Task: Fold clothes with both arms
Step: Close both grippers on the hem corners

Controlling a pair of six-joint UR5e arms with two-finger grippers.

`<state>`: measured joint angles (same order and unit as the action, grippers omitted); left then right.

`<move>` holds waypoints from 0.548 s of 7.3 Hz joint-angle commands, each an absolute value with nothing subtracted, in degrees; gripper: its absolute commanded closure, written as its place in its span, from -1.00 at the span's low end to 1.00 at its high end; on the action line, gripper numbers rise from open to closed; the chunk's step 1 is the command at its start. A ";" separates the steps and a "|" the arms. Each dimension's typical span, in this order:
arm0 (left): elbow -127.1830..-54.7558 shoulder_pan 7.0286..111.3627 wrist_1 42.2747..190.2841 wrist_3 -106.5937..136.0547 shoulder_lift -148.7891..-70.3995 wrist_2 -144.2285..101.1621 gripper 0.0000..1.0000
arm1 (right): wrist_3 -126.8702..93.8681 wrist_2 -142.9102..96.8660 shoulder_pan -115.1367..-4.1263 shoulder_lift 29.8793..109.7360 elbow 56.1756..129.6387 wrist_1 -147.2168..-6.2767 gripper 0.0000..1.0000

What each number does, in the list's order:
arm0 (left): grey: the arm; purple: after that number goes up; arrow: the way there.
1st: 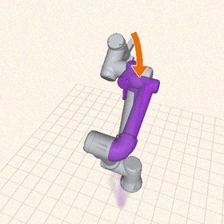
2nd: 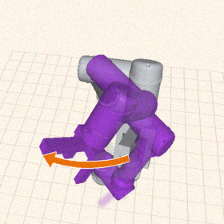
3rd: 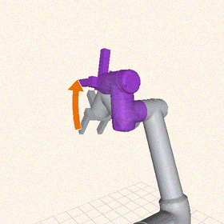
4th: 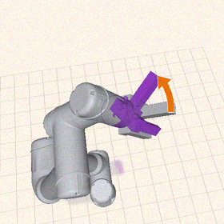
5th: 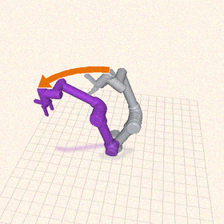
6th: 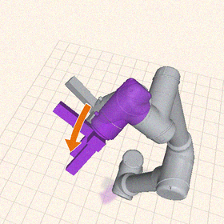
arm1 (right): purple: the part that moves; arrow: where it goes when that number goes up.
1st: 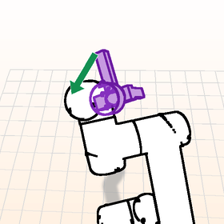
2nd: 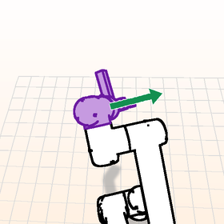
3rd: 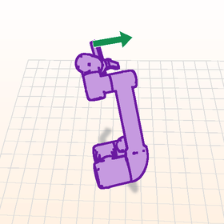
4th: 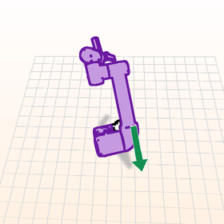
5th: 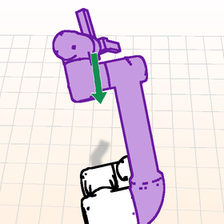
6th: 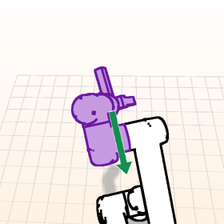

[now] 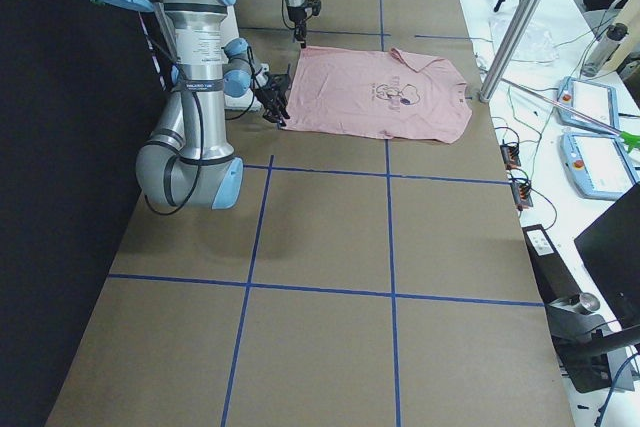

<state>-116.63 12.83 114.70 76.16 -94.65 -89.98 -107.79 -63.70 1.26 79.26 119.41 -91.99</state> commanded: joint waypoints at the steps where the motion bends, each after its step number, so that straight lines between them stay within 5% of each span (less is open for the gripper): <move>1: -116.72 12.83 114.70 76.20 -94.57 -89.91 1.00 | -108.10 -63.46 1.32 79.28 117.79 -92.02 0.14; 4: -116.81 12.83 114.70 76.20 -94.57 -89.82 1.00 | -108.54 -62.84 1.41 79.10 117.16 -91.93 0.15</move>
